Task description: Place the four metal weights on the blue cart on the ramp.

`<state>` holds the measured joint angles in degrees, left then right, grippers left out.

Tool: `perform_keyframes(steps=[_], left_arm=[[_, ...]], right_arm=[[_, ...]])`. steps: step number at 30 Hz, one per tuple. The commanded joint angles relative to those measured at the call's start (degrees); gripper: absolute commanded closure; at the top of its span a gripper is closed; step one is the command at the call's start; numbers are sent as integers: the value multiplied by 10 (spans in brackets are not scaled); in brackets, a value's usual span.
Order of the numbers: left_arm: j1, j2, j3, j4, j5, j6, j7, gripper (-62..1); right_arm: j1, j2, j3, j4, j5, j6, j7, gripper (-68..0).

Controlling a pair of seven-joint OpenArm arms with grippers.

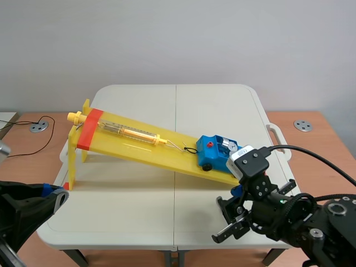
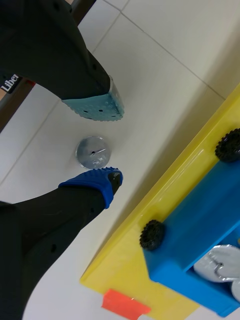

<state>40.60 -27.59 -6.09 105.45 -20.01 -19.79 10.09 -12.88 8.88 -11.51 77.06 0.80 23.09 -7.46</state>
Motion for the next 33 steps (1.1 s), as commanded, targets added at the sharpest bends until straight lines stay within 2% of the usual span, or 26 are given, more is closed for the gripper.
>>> perform_keyframes(steps=[1,10,27,33], left_arm=[[-8,12,-9,44,-44,-25,-55,-27],[-8,12,-9,44,-44,-25,-55,-27],[-8,12,-9,44,-44,-25,-55,-27],[-8,12,-9,44,-44,-25,-55,-27]], right_arm=[[46,-3,4,15,19,-13,83,-235],[46,-8,2,5,9,-40,83,-235],[64,-10,-21,-52,9,-41,101,-230],[63,-10,-21,-57,9,-41,86,-138]])
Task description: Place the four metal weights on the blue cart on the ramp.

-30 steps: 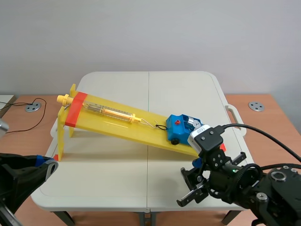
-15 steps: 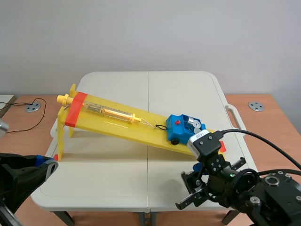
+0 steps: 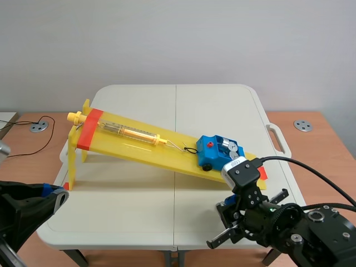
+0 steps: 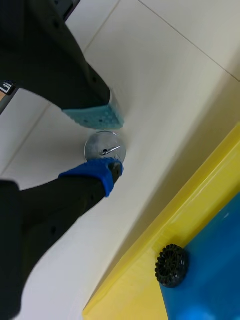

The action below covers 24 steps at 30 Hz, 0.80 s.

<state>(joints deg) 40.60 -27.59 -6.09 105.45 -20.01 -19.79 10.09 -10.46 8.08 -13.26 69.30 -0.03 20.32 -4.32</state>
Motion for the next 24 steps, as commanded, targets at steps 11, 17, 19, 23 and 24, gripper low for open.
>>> perform_keyframes(steps=[11,17,19,23,24], left_arm=[[-8,12,-9,44,-44,-25,-55,-27],[-8,12,-9,44,-44,-25,-55,-27],[-8,12,-9,44,-44,-25,-55,-27],[-8,12,-9,44,-44,-25,-55,-27],[-8,12,-9,44,-44,-25,-55,-27]], right_arm=[[39,9,-4,21,0,-15,12,-6],[28,33,-2,47,3,-10,23,-7],[13,46,-2,76,9,-10,23,-7],[-31,73,-2,150,40,-8,23,-6],[-42,79,-1,169,47,-8,21,-6]])
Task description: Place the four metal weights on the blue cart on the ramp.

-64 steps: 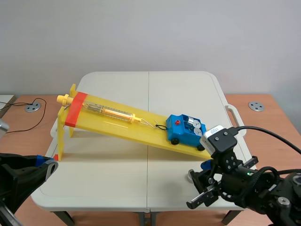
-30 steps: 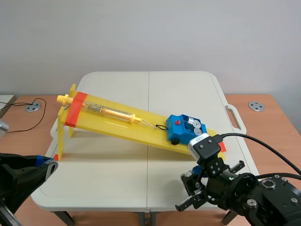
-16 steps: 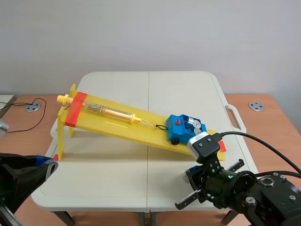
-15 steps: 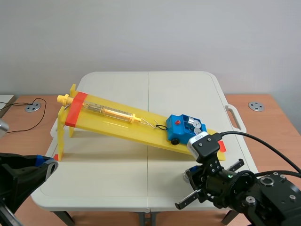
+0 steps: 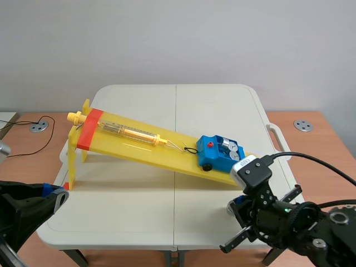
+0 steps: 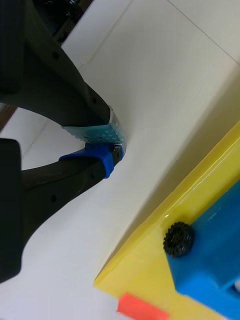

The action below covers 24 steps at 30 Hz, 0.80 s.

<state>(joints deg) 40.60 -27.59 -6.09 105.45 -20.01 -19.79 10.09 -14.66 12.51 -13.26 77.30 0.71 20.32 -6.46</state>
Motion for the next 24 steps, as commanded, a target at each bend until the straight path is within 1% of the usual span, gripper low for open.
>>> perform_keyframes(steps=[1,4,6,8,14,17,21,24], left_arm=[[-8,12,-9,44,-44,-25,-55,-27],[-8,12,-9,44,-44,-25,-55,-27],[-8,12,-9,44,-44,-25,-55,-27],[-8,12,-9,44,-44,-25,-55,-27],[-8,12,-9,44,-44,-25,-55,-27],[-8,12,-9,44,-44,-25,-55,-27],[-8,12,-9,44,-44,-25,-55,-27],[-8,12,-9,44,-44,-25,-55,-27]], right_arm=[[-10,40,3,107,47,-8,41,-6],[-42,45,24,161,68,-3,36,-6],[-58,45,43,195,88,8,32,-6],[-71,44,61,228,104,12,27,-6],[-76,43,104,299,120,11,16,-6],[-71,40,118,320,120,10,2,-7],[-42,40,121,322,120,-13,-21,-6],[-14,34,121,322,120,-14,-33,-7]])
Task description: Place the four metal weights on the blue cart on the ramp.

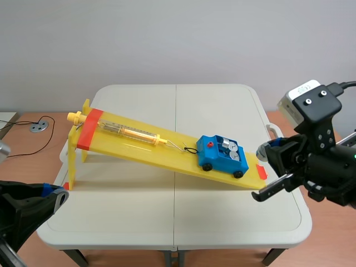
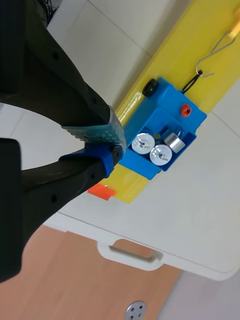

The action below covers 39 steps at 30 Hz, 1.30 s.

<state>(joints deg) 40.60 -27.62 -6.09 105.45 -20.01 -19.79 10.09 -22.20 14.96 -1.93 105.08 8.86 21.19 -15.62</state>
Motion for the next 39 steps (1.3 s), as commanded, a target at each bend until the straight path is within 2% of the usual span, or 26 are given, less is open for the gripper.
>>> perform_keyframes(steps=[1,11,22,39], left_arm=[[-8,12,-9,44,-44,-25,-55,-27],[-8,12,-9,44,-44,-25,-55,-27],[-8,12,-9,44,-44,-25,-55,-27],[-8,12,-9,44,-44,-25,-55,-27]], right_arm=[[71,5,7,43,38,-26,51,-7],[151,-37,-15,-10,37,-28,28,-7],[214,-42,-42,-100,31,-37,26,-7],[257,-74,-70,-175,28,-37,31,-6]])
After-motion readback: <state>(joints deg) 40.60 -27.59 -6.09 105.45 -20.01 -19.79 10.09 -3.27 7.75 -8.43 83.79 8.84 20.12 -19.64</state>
